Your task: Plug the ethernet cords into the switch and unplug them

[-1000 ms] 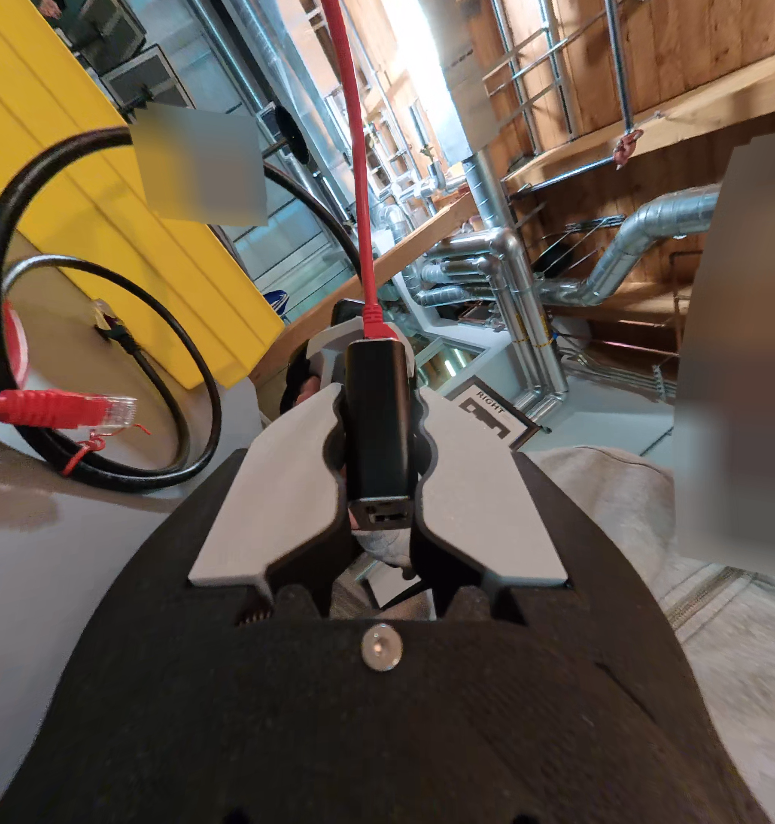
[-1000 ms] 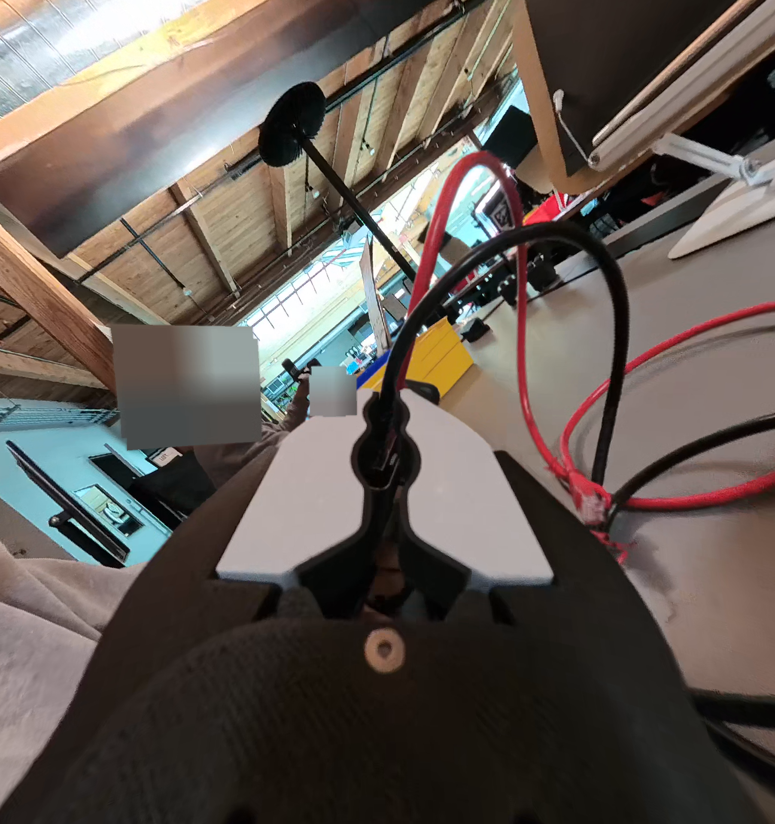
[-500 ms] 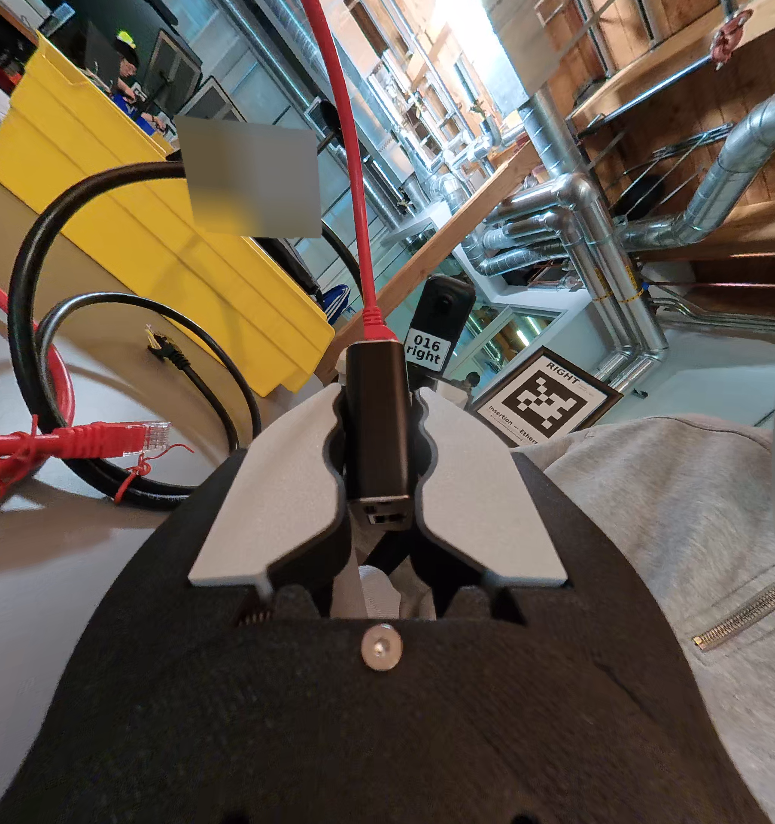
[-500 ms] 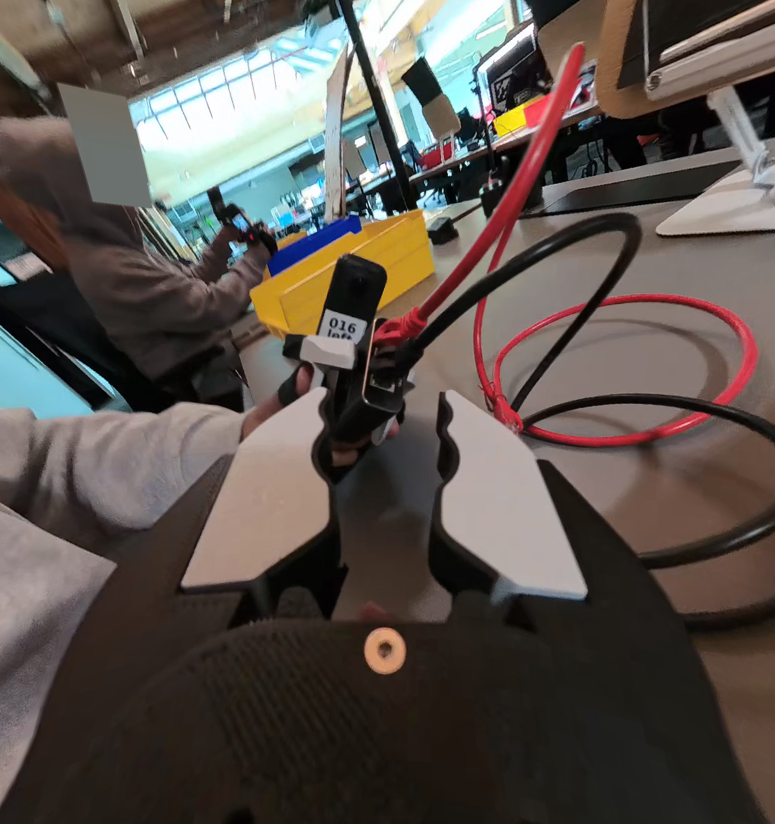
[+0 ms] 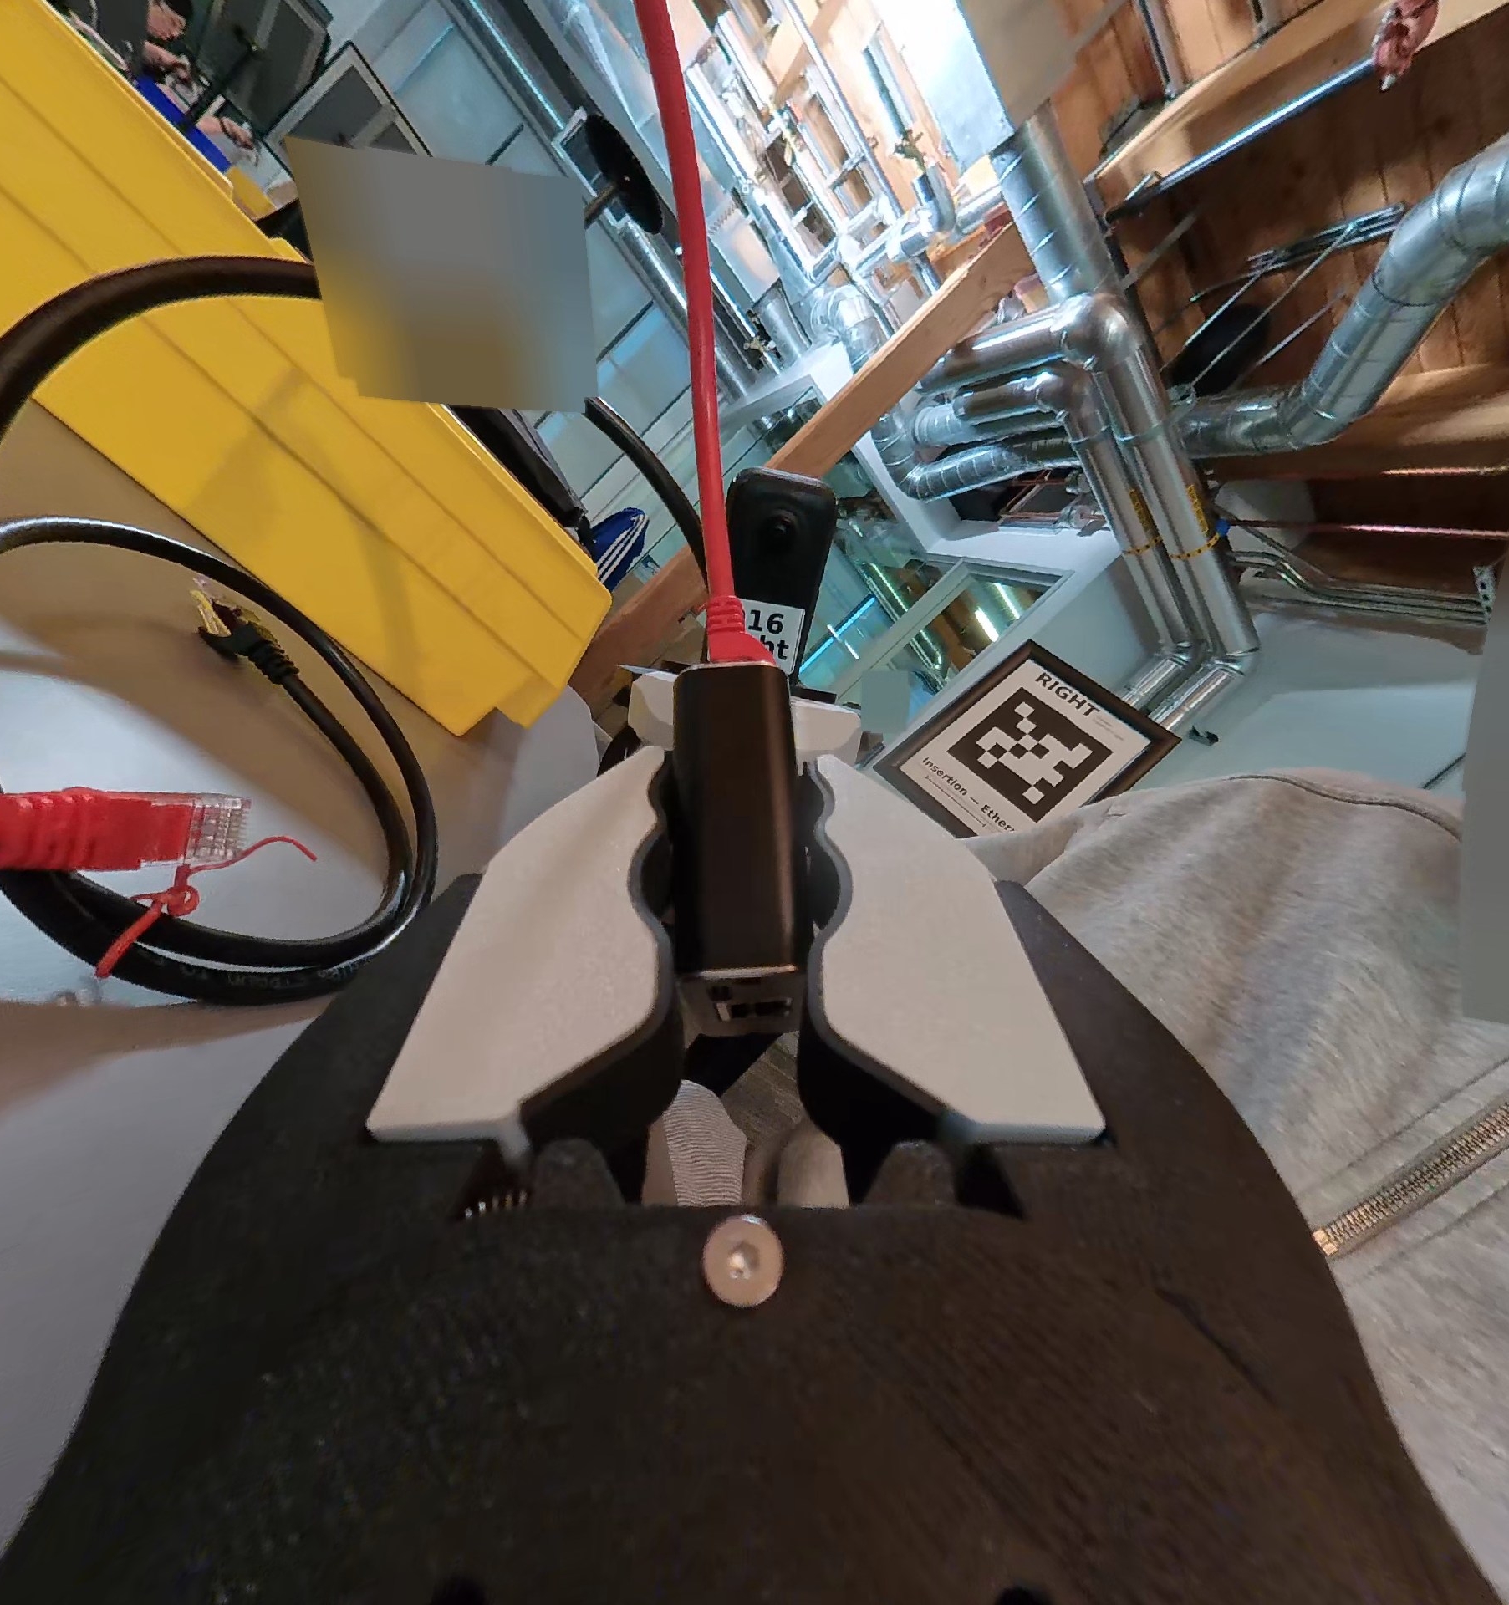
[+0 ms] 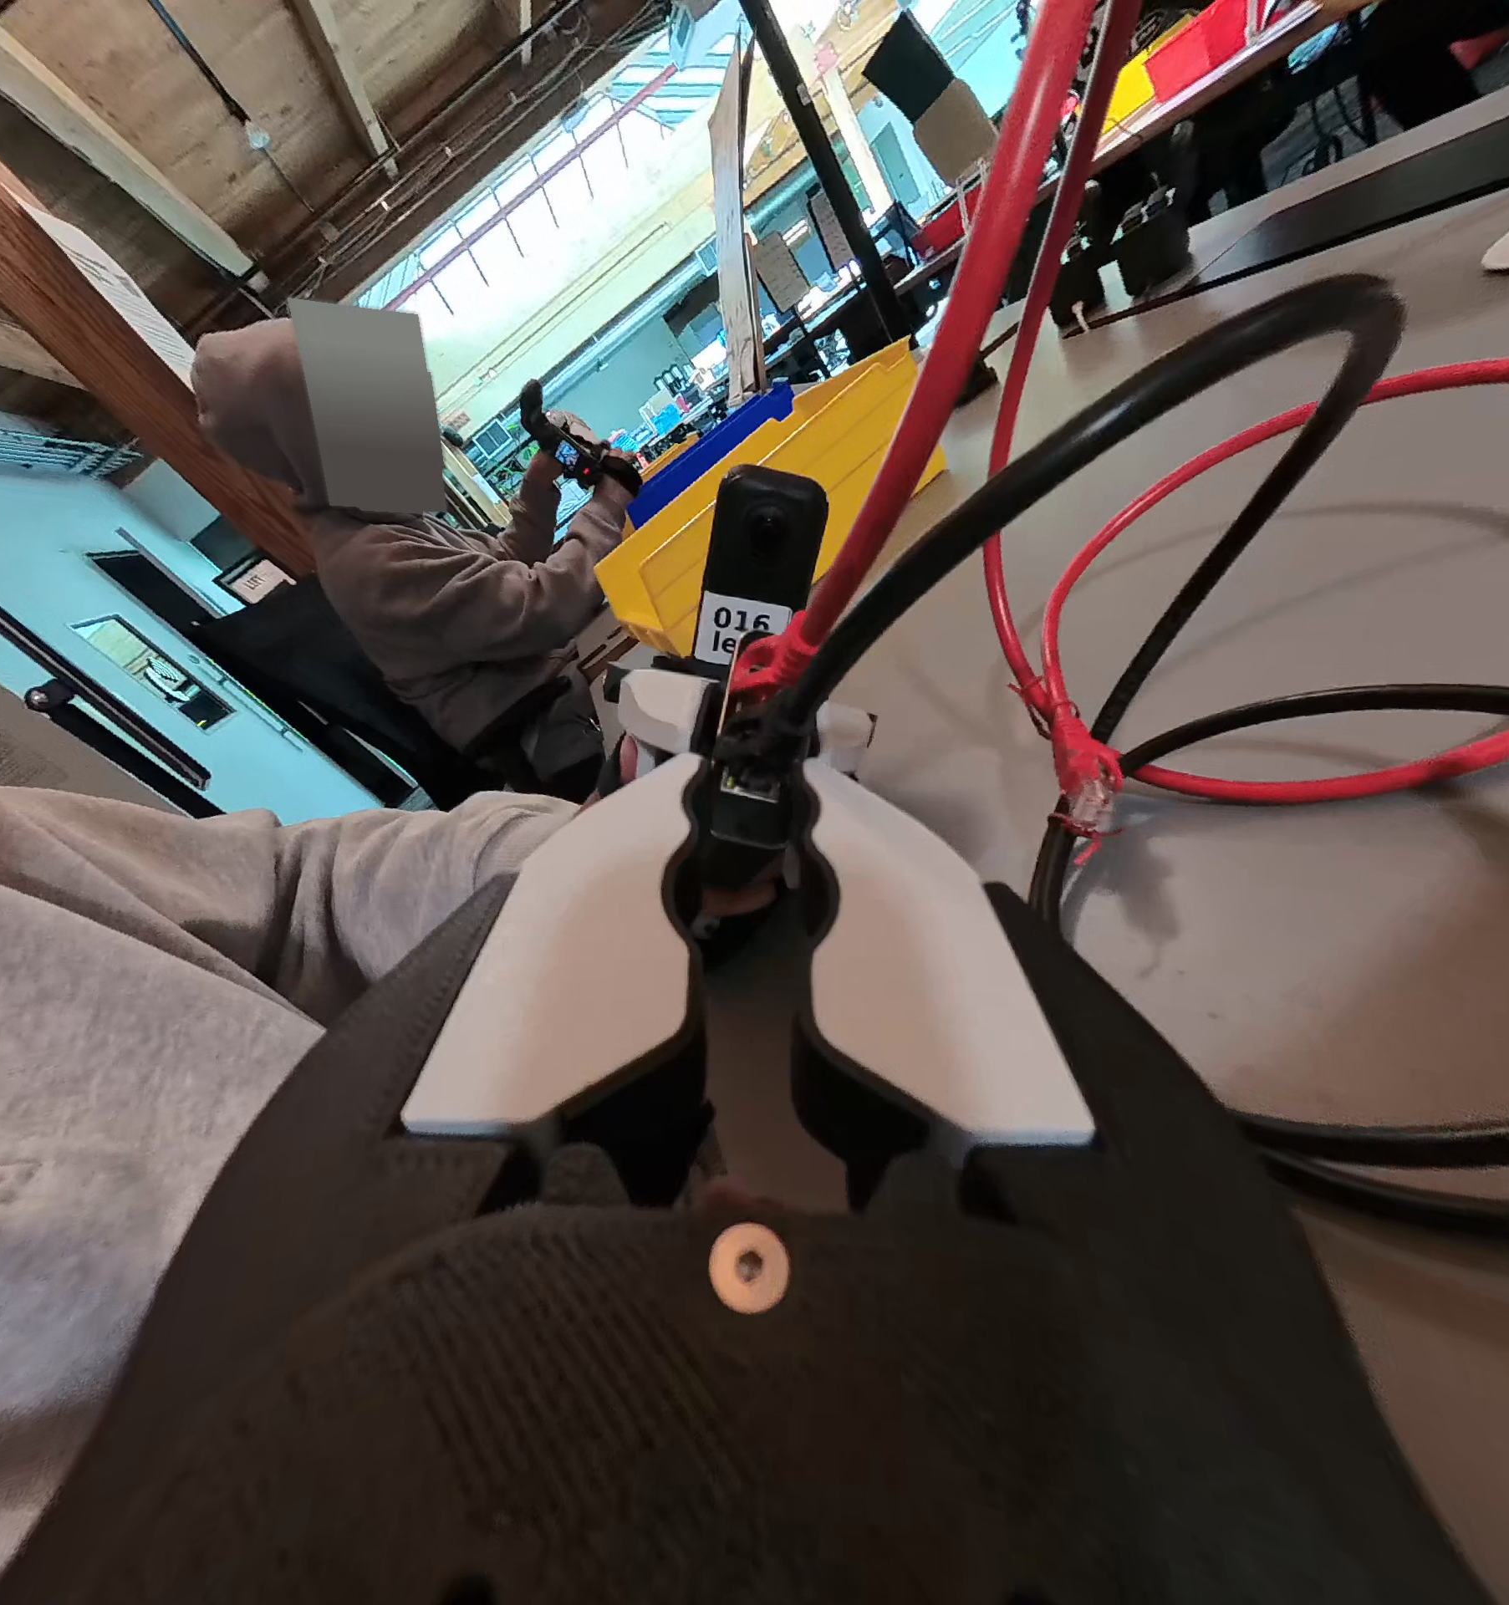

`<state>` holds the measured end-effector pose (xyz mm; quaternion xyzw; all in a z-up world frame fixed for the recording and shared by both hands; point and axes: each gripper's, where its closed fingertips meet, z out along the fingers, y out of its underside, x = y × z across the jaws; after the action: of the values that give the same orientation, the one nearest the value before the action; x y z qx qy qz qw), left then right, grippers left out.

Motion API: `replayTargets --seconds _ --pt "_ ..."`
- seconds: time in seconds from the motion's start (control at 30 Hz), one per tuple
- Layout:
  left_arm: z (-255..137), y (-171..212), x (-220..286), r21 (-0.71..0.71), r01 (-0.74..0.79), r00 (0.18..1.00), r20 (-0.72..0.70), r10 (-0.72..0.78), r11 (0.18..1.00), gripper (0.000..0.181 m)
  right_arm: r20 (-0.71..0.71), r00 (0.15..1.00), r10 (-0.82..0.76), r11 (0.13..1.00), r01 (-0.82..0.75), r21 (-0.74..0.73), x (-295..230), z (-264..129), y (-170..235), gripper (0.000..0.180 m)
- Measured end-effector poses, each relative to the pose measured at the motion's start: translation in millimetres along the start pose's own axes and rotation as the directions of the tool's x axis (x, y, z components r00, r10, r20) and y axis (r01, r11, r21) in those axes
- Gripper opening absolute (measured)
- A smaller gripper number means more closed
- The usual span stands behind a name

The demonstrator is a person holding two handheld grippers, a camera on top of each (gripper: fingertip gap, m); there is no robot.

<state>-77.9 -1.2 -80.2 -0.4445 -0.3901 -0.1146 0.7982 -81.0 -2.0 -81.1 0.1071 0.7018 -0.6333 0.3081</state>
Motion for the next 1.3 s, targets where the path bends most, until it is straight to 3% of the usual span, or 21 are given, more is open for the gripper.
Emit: replayTargets --seconds 0.5,0.73,0.87,1.07,1.3 --pt "6 10 4 -0.058 0.014 0.999 -0.032 -0.016 0.998 0.026 0.05 0.998 0.038 0.998 -0.041 0.054 -4 -3 -7 0.017" --pt "12 20 7 -0.123 0.069 0.994 -0.081 -0.079 0.99 0.043 0.045 0.999 0.002 1.0 -0.002 0.01 -6 -1 -3 0.016" --pt "14 24 10 -0.151 0.071 0.992 -0.094 -0.086 0.986 0.025 0.065 0.998 -0.012 1.0 0.012 0.002 -11 1 -1 0.015" --pt "12 21 9 -0.128 0.056 0.995 -0.078 -0.066 0.99 0.025 0.05 0.999 -0.017 1.0 0.016 0.026 -9 0 -5 0.017" --pt "8 12 5 -0.066 0.034 0.998 -0.046 -0.037 0.997 0.026 0.011 1.0 0.012 0.987 -0.014 0.161 0 -10 -24 0.045"
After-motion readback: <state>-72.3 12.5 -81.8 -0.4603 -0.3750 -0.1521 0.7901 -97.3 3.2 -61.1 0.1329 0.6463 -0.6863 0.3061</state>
